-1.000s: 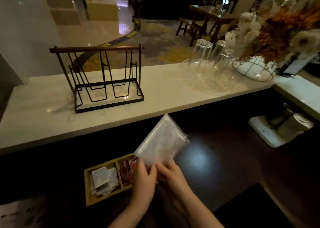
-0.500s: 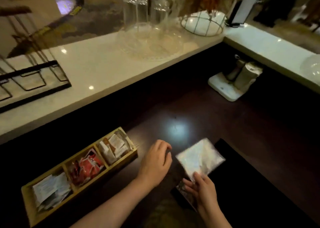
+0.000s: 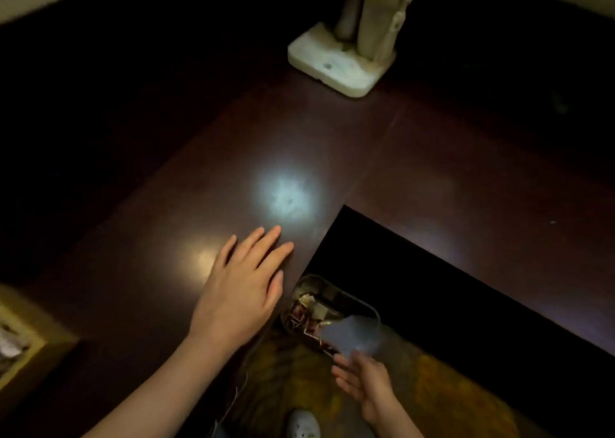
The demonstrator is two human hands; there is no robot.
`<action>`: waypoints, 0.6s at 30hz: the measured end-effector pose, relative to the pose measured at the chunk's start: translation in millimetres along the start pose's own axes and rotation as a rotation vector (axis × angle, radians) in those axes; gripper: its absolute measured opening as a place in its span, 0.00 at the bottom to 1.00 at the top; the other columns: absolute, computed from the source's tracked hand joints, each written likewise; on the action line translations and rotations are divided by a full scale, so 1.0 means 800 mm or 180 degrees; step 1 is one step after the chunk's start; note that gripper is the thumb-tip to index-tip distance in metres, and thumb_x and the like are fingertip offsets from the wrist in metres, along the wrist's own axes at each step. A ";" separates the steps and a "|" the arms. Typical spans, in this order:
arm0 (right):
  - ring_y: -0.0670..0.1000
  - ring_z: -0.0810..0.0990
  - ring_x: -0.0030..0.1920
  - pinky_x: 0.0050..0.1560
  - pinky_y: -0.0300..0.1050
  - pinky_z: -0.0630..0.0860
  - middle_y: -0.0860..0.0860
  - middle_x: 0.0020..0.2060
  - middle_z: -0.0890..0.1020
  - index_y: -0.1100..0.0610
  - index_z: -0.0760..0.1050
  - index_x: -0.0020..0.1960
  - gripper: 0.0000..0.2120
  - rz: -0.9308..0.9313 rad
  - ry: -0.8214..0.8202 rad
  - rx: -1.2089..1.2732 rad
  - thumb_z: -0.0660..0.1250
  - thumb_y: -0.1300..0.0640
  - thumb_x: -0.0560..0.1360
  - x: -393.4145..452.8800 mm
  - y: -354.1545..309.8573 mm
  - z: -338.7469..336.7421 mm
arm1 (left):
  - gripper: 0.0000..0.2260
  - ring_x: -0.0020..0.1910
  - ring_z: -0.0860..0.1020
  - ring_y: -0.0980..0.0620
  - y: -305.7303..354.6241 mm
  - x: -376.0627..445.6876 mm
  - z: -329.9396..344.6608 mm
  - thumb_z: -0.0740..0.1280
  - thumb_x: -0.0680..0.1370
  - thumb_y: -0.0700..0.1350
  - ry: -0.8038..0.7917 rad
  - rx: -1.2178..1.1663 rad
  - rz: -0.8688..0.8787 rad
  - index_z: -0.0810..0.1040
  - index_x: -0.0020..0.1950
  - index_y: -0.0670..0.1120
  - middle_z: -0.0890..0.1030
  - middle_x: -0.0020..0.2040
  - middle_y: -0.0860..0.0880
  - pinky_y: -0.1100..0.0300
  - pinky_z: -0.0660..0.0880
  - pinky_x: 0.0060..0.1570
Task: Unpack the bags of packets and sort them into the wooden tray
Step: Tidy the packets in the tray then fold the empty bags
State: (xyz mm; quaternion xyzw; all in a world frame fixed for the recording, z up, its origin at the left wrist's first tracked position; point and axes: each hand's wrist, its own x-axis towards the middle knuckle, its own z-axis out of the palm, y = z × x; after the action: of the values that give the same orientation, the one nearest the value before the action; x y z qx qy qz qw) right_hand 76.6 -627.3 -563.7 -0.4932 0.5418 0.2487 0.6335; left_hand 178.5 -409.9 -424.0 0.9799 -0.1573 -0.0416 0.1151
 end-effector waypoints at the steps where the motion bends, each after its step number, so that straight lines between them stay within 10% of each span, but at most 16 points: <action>1: 0.56 0.82 0.39 0.27 0.42 0.79 0.56 0.41 0.82 0.61 0.73 0.52 0.09 0.0028 -0.0020 0.0019 0.57 0.57 0.81 0.015 0.004 0.002 | 0.21 0.73 0.64 0.52 0.001 0.001 0.000 0.54 0.77 0.52 0.0015 0.0001 -0.0009 0.69 0.69 0.54 0.68 0.73 0.53 0.47 0.60 0.70; 13: 0.55 0.85 0.38 0.33 0.45 0.80 0.56 0.43 0.85 0.59 0.74 0.53 0.15 0.0173 -0.0423 0.0021 0.61 0.46 0.78 0.094 0.036 0.010 | 0.21 0.73 0.63 0.52 0.002 0.002 0.005 0.55 0.77 0.52 0.0105 0.0041 0.0019 0.69 0.69 0.54 0.67 0.73 0.53 0.48 0.59 0.71; 18: 0.47 0.81 0.27 0.25 0.39 0.76 0.57 0.36 0.82 0.63 0.74 0.55 0.09 -0.0539 -0.0258 -0.0391 0.62 0.59 0.78 0.065 0.004 -0.014 | 0.21 0.73 0.62 0.52 0.002 0.001 0.004 0.55 0.77 0.52 0.0091 0.0055 0.0004 0.69 0.70 0.55 0.67 0.73 0.53 0.48 0.58 0.72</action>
State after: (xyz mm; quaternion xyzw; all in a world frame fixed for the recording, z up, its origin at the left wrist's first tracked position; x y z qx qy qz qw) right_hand 84.0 -647.3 -612.2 -0.5647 0.4559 0.2468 0.6422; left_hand 178.2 -412.1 -427.1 0.9813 -0.1566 -0.0261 0.1088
